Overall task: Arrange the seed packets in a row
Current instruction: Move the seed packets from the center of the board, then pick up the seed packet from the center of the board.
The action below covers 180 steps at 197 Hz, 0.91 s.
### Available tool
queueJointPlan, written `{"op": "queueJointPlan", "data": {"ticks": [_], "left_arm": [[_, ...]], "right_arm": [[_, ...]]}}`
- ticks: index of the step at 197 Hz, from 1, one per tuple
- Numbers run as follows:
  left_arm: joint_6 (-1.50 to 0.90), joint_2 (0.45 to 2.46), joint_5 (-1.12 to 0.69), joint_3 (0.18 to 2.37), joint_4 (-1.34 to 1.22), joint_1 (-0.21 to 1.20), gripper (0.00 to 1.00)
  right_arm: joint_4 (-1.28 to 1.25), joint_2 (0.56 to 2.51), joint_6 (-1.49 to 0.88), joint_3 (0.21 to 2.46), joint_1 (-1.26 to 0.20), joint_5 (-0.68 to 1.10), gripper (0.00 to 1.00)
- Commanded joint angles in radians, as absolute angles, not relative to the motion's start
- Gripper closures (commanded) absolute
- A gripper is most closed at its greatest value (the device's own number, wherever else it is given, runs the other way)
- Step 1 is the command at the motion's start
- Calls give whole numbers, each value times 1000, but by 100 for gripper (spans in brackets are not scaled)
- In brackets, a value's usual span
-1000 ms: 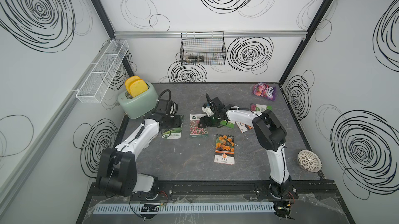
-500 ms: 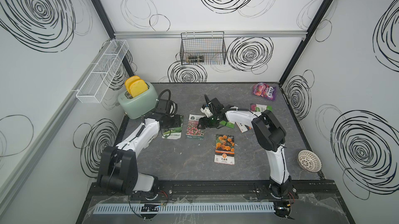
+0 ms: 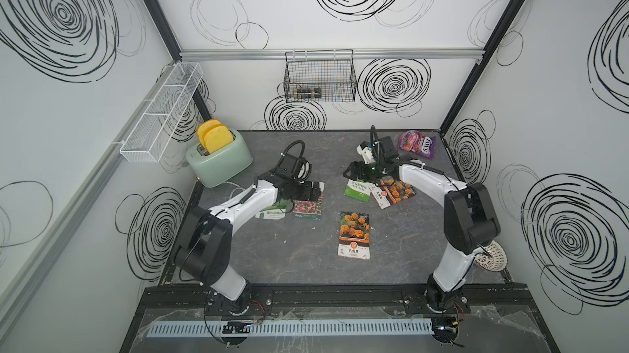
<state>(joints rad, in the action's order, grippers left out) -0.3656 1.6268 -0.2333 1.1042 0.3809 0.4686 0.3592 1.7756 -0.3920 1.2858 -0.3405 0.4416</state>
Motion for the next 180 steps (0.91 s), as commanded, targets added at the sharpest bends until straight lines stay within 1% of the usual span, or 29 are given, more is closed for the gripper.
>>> {"op": "queueJointPlan", "data": {"ticks": [1,30,68,136,180], "left_arm": [[-393,1713,-300,1170,276,516,4],[-398,1831,-346,1248,208,553,4],[-417,1934,-418,1302,112,557,4],[-435,2068,-505,1375,11,566,4],[-439,2129,-532,1408,0,575,2]], "right_arm": [[370,1761,-405,1209,-301,479,20],[344,1763,-420,1172,-273,511,21],[282,1792,-458,1146,-249,574,21],[248,1874,-491,1106,-244,558,23],[232,1896,-521,1069,-232,560,26]]}}
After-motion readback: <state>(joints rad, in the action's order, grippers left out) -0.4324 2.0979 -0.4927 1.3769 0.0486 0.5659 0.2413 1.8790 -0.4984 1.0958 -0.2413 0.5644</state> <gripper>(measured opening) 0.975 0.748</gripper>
